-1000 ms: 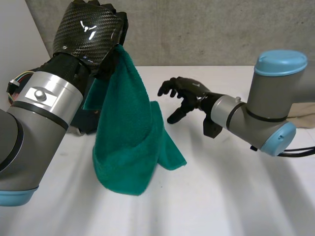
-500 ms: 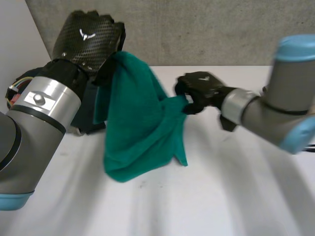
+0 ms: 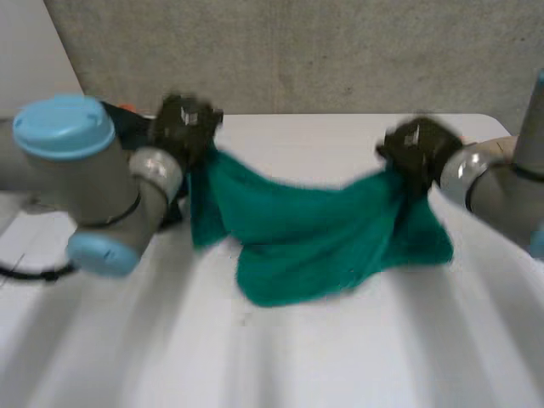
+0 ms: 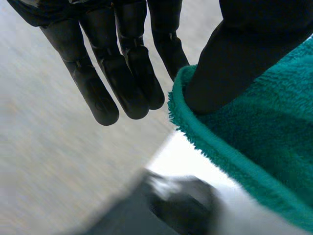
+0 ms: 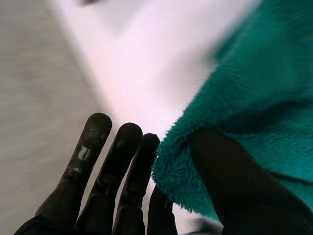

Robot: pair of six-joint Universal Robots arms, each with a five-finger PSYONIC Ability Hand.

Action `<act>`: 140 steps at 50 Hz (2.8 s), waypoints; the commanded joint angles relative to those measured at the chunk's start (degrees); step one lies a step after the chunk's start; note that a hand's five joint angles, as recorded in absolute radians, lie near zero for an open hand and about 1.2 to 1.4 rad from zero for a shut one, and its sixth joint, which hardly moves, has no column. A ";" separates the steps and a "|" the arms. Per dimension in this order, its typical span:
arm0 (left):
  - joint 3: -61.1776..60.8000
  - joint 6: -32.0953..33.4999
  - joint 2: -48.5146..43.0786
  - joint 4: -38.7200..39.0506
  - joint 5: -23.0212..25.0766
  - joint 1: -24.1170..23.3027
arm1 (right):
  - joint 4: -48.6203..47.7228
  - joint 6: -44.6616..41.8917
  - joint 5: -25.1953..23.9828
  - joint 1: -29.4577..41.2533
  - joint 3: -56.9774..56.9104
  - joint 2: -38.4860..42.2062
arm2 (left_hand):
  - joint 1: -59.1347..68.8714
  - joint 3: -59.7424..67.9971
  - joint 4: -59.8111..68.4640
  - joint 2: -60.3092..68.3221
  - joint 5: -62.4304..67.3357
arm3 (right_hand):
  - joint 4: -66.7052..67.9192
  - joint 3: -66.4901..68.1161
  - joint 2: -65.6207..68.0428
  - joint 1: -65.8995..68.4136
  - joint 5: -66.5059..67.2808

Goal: Fold the laundry.

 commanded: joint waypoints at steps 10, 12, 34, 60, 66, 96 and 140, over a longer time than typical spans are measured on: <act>20.23 2.25 -2.34 28.27 -0.37 -0.72 | -44.68 3.62 4.01 0.98 -7.24 -2.06 | 16.45 11.58 11.22 11.40 13.49 | 11.91 12.05 12.73 24.52 13.71; 14.81 1.64 -1.82 27.57 -0.28 -0.72 | -43.88 3.62 3.66 1.85 -3.37 -2.76 | 16.45 11.58 11.22 11.40 13.49 | 11.91 12.05 12.73 24.52 13.71; -22.04 1.55 1.34 26.42 0.25 -4.42 | -12.52 0.81 2.78 3.35 29.33 -2.49 | 16.45 11.58 11.22 11.40 13.49 | 11.91 12.05 12.73 24.52 13.71; -37.17 1.37 14.71 25.63 0.16 -9.43 | 2.96 7.57 -8.91 -8.77 21.44 -19.82 | 16.45 11.58 11.22 11.40 13.49 | -58.09 -57.95 -57.27 -45.48 -56.29; -37.17 1.46 15.67 24.93 0.16 -9.43 | 3.31 7.83 -8.91 -9.48 12.21 -8.67 | 16.45 11.58 11.22 11.40 13.49 | -58.09 -57.95 -57.27 -45.48 -56.29; -36.56 1.20 19.19 24.31 0.16 -9.16 | 10.87 5.99 -9.79 -8.16 -10.92 21.06 | 16.45 11.58 11.22 11.40 13.49 | 11.91 12.05 12.73 24.52 13.71; 22.69 3.06 -3.75 32.12 3.94 2.97 | -41.94 6.25 3.57 -5.97 -13.30 -0.91 | 16.45 11.58 11.22 11.40 13.49 | 11.91 12.05 12.73 24.52 13.71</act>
